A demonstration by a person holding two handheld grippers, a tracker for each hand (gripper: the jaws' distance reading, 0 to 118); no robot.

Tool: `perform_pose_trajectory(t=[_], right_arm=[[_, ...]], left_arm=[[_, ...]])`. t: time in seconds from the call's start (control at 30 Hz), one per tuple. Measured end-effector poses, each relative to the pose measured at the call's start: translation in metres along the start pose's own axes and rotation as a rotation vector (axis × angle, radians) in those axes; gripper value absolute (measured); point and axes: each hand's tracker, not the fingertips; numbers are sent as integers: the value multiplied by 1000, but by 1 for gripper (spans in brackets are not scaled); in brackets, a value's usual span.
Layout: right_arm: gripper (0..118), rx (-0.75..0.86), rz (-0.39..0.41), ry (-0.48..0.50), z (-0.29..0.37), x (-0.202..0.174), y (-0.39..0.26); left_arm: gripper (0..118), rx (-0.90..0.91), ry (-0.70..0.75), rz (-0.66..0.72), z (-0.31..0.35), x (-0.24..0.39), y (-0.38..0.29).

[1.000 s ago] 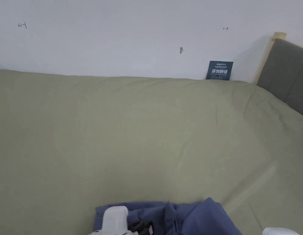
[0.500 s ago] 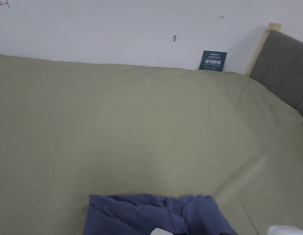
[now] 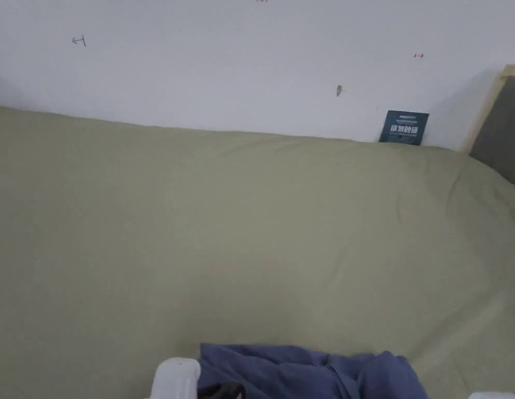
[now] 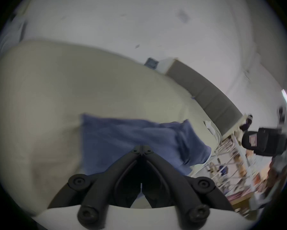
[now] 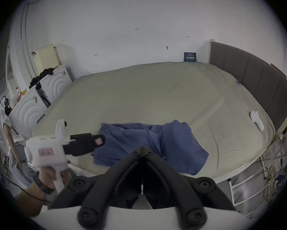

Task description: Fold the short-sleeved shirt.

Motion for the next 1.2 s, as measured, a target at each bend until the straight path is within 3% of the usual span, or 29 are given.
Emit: perform_pose_trajectory(t=[0.03, 0.07, 0.17, 0.2, 0.33, 0.43, 0.5, 0.63, 0.67, 0.73, 0.77, 0.87, 1.07, 1.2], right_arm=[[2, -1, 2, 7, -1, -2, 0], [2, -3, 4, 18, -2, -4, 0], [2, -14, 7, 47, -5, -9, 1], [2, -15, 9, 50, -5, -10, 1], [2, -15, 6, 62, -3, -10, 2], [2, -8, 0, 52, 2, -6, 4], [2, -2, -5, 47, 4, -2, 5], [2, 4, -30, 43, 6, 3, 5], [2, 4, -34, 41, 6, 3, 5], [2, 0, -39, 39, 6, 4, 4], [2, -1, -40, 39, 6, 4, 3], [2, -3, -49, 32, 6, 5, 2], [2, -10, -45, 20, 7, 2, 4], [2, -8, -31, 27, 2, -6, 6]], left_arm=[[1, -32, -7, 72, 8, -15, 5], [20, -15, -19, 114, 16, -28, 6], [107, -44, 30, 194, 19, -45, 9], [112, -54, 2, 218, 16, -49, 8], [112, -101, -191, 381, -3, -57, 2], [112, -158, -190, 389, -28, -52, -6], [112, -105, -205, 372, -32, -46, -8], [108, -74, -259, 528, -38, -52, -5], [89, -56, -269, 549, -36, -55, -6], [12, -43, -182, 548, -36, -56, -8], [13, -32, -147, 539, -36, -57, -12], [13, -48, -236, 612, -36, -65, -18], [13, 54, -171, 590, -2, -76, 1], [13, 170, -8, 505, 52, -94, 29]])
